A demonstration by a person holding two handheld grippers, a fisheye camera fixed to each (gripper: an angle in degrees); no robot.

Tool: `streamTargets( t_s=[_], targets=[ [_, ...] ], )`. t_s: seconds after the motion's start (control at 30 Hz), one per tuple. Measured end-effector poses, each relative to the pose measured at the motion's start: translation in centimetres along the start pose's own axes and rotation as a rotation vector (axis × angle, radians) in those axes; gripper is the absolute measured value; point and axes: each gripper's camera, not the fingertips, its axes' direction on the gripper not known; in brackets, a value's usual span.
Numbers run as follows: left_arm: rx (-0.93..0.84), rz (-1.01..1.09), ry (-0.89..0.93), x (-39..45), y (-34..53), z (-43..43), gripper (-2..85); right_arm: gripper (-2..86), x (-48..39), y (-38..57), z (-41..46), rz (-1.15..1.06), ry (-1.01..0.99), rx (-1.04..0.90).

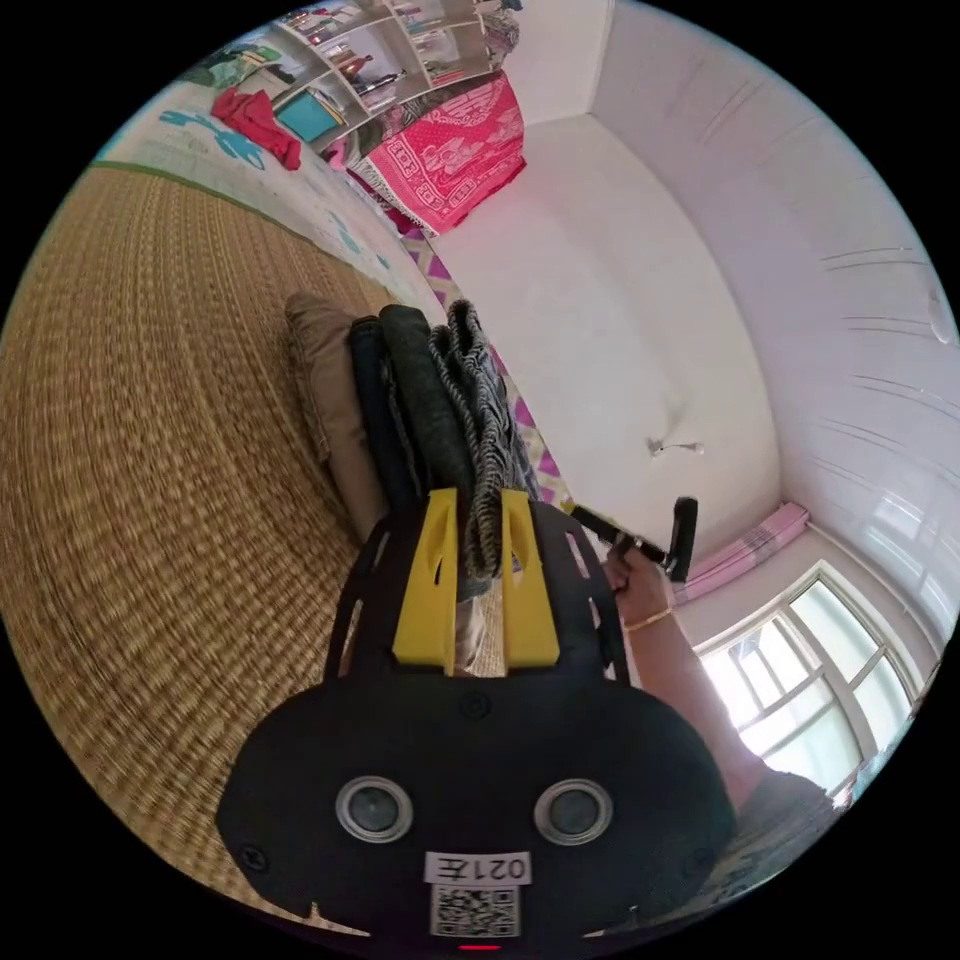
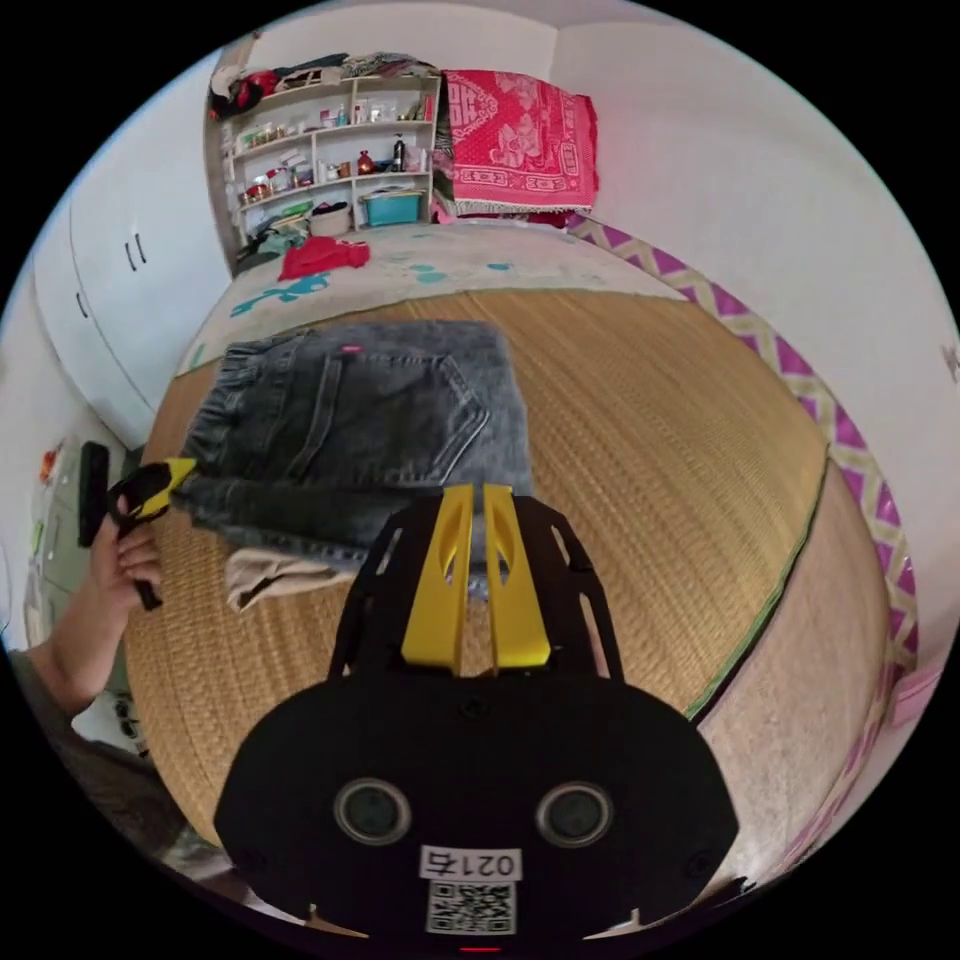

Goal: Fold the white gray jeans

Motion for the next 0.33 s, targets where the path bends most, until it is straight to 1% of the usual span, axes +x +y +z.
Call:
streamTargets(
  t_s=[0.07, 0.1, 0.13, 0.17, 0.2, 0.23, 0.27, 0.3, 0.33],
  targets=[
    [-0.011, -0.002, 0.017, 1.3, 0.2, -0.9, 5.5, -0.3, 1.4, 5.5, -2.5, 0.026, -0.152, -0.011],
    [-0.015, 0.026, 0.005, 2.6, 0.6, -1.5, 4.8, -0.4, 1.7, 7.2, -3.4, 0.032, -0.177, -0.015],
    [-0.023, 0.081, 0.003, 4.4, 1.2, -2.1, 3.4, -0.6, 2.5, 10.8, -5.5, 0.049, -0.203, 0.002],
    [-0.023, 0.11, -0.002, 5.4, 1.7, -2.3, 2.6, -0.7, 3.2, 14.8, -7.6, 0.064, -0.207, 0.001],
    [-0.03, 0.164, -0.033, 7.7, 2.8, -2.7, 1.0, -0.7, 3.6, 16.9, -8.7, 0.072, -0.206, -0.002],
    [-0.057, 0.229, -0.045, 10.2, 4.1, -2.6, 0.0, -0.8, 4.5, 21.2, -10.9, 0.094, -0.201, -0.003],
    [-0.079, 0.266, -0.029, 11.6, 4.8, -2.3, -0.3, -0.8, 5.4, 25.5, -12.9, 0.12, -0.199, -0.014],
    [-0.138, 0.33, 0.009, 14.4, 6.3, -1.3, -0.6, -0.9, 5.9, 27.8, -13.9, 0.136, -0.194, -0.024],
    [-0.178, 0.381, 0.013, 17.2, 8.0, -0.2, -0.8, -0.9, 7.0, 32.4, -15.8, 0.171, -0.187, -0.046]
  ],
)
